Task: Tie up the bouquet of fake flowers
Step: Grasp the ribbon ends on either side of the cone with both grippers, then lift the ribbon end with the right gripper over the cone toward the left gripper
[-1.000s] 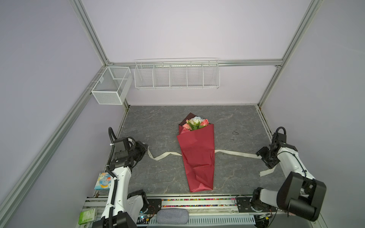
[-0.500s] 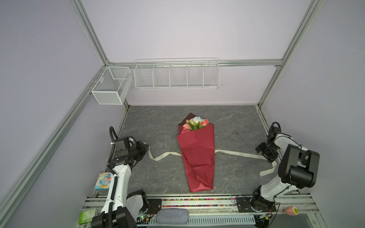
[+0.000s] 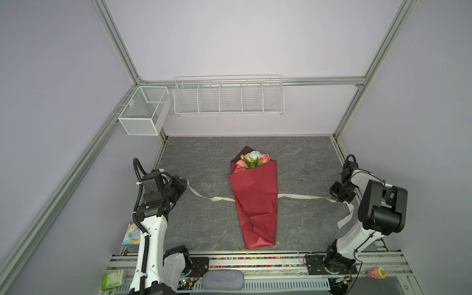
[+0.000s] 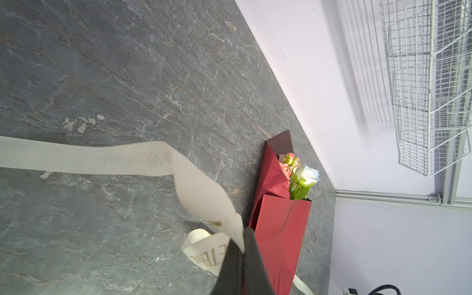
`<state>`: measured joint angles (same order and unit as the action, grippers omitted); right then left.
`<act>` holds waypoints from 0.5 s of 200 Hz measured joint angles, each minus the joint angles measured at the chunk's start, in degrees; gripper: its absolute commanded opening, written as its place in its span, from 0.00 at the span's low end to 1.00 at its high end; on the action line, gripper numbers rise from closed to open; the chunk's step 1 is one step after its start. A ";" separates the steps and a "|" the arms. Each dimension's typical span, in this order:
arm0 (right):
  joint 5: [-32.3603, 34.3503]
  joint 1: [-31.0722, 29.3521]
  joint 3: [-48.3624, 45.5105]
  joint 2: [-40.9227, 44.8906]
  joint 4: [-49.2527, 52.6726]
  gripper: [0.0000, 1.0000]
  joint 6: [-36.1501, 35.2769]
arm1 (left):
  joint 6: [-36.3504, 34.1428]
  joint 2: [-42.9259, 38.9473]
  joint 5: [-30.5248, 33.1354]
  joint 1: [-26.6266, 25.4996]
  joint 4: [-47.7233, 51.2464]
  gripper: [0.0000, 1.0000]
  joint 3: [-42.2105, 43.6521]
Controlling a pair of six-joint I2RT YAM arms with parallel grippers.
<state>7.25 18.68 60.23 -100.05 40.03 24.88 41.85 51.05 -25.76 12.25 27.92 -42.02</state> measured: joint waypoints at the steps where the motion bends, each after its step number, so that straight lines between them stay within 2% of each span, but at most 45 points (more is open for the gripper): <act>1: -0.07 -0.02 0.00 0.02 -0.02 0.06 0.09 | -0.02 0.00 0.00 0.00 0.07 0.00 0.00; 24: -1.70 -0.85 0.00 2.82 -0.04 0.06 -1.27 | -0.33 -0.63 0.11 0.00 1.03 0.00 0.00; 50: -1.18 -4.00 0.17 11.26 -0.07 0.07 -2.75 | -1.70 -2.54 2.73 -0.28 4.02 0.00 -2.12; 78: 6.73 -16.02 0.52 26.05 -1.62 0.06 -6.10 | -3.41 -6.99 6.19 -0.66 3.72 0.00 -3.52; 100: 5.29 -21.18 0.61 35.82 -4.28 0.07 -7.65 | -3.58 -7.43 5.84 -2.05 2.60 0.00 -3.50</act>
<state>12.53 -2.50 60.84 -64.23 35.75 17.23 38.26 43.62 -19.92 10.20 30.52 -45.52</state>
